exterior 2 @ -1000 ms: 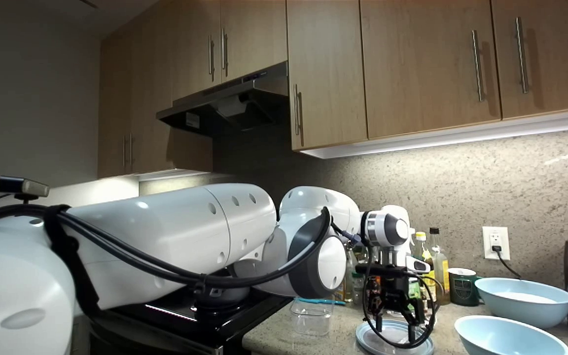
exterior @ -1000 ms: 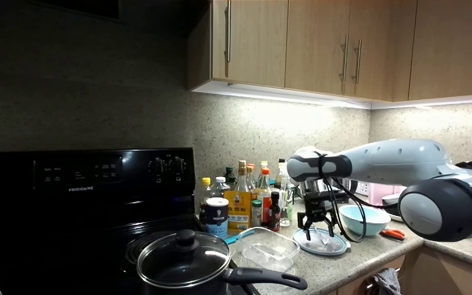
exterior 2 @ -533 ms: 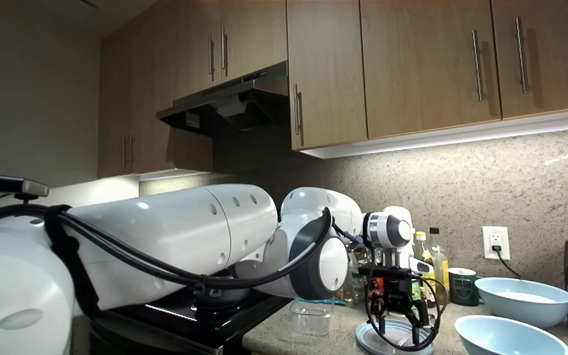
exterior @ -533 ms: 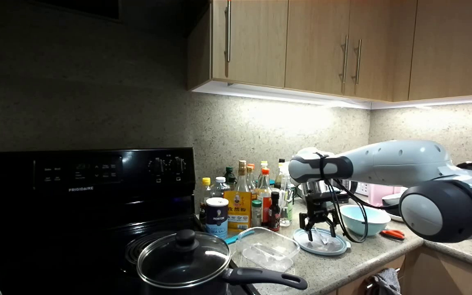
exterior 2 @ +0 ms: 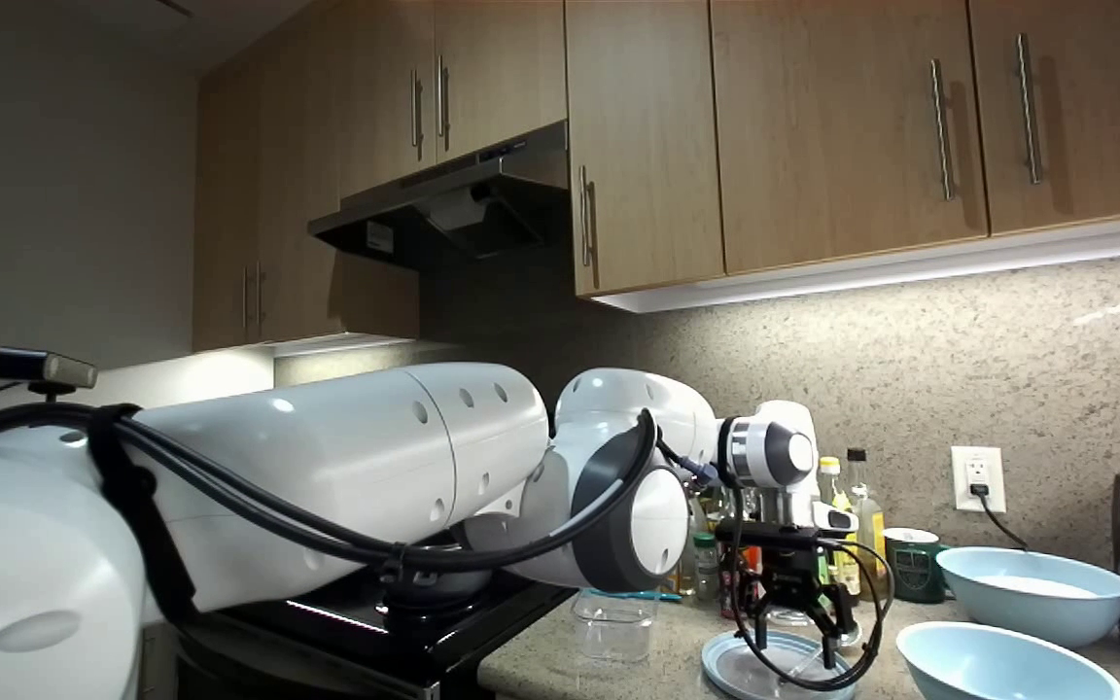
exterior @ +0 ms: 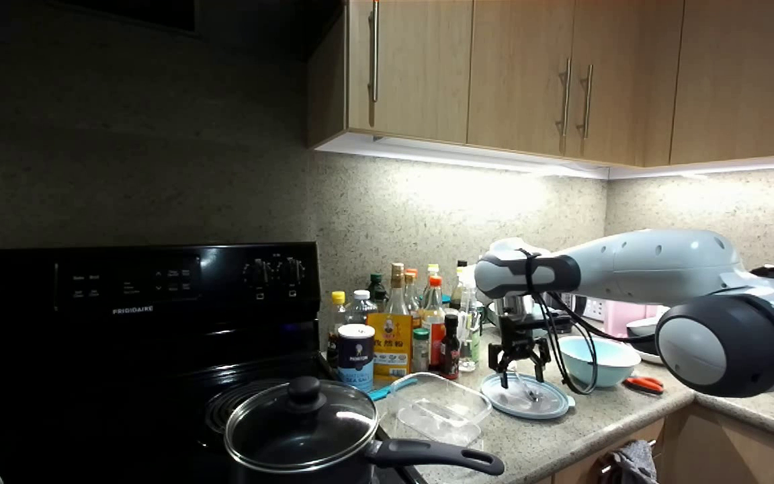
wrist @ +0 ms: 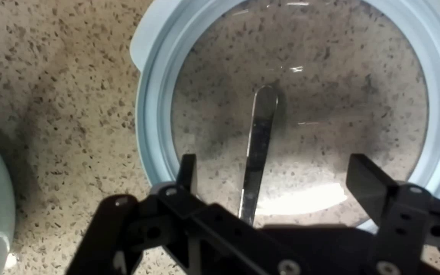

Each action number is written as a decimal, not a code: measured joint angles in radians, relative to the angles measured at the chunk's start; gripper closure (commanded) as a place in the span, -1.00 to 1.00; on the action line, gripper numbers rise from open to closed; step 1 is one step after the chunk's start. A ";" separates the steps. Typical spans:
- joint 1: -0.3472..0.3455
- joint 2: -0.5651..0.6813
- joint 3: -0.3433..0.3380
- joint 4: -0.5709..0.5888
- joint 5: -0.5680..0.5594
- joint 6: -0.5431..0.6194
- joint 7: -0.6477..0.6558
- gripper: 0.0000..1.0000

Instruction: Remove the spoon from the bowl and put it on the lid that is on the counter

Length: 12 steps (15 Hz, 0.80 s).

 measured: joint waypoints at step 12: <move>-0.053 0.000 0.086 0.000 0.132 0.051 0.153 -1.00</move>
